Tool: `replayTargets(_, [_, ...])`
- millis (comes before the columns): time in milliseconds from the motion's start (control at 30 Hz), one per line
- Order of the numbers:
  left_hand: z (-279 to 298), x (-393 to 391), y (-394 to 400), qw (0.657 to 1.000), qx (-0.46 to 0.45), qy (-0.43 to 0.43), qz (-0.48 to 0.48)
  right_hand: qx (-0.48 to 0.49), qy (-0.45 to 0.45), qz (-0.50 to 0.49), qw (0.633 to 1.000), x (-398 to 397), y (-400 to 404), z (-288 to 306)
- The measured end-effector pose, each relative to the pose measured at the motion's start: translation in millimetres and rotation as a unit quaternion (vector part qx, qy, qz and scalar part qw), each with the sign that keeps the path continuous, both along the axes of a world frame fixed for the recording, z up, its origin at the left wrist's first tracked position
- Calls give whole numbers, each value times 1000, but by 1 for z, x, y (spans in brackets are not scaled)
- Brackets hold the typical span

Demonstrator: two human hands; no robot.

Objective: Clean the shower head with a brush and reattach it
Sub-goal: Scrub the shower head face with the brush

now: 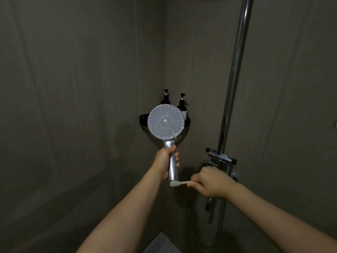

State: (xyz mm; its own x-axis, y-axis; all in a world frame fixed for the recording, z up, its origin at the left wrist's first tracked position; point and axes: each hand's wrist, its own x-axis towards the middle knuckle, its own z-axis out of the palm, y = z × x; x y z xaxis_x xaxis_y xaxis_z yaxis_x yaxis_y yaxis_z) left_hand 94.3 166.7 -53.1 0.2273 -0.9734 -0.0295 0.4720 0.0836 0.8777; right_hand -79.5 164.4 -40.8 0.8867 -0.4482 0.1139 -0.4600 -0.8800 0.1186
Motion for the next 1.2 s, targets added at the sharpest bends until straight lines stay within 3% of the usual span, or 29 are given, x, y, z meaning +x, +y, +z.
replayTargets(200, [2,3,-1,1000,4,-11,22,-17,15,-19,1000,-16,-5,-2])
replayTargets(333, [3,-3,-2,1000,8,0,29,-111,25,31,993,5,7,-11])
replayTargets(500, [8,0,-1,999,1,-19,38,-105,-5,-50,993,-14,-2,-10])
replayTargets(567, [8,3,-1,998,3,-25,50,-102,-32,-25,994,-19,-1,-12])
replayTargets(667, [5,1,-1,999,9,-20,48,-186,-39,39,981,-6,0,-21])
replayTargets(800, [5,2,1,998,10,-41,47,-114,-43,-13,992,-13,-7,-17])
replayTargets(900, [6,5,3,998,8,-41,47,-102,-63,8,993,-19,-7,-16])
replayTargets(967, [5,1,4,998,11,-43,44,-92,-36,17,995,-8,0,-17])
replayTargets(1033, [2,-1,6,998,14,-56,33,-88,-13,-34,995,-4,-1,-10])
replayTargets(1100, [3,-2,8,998,11,-60,32,-73,-65,-114,989,-12,-11,4])
replayTargets(1200, [4,-5,12,997,9,-75,30,4,-288,-184,940,-18,-21,31])
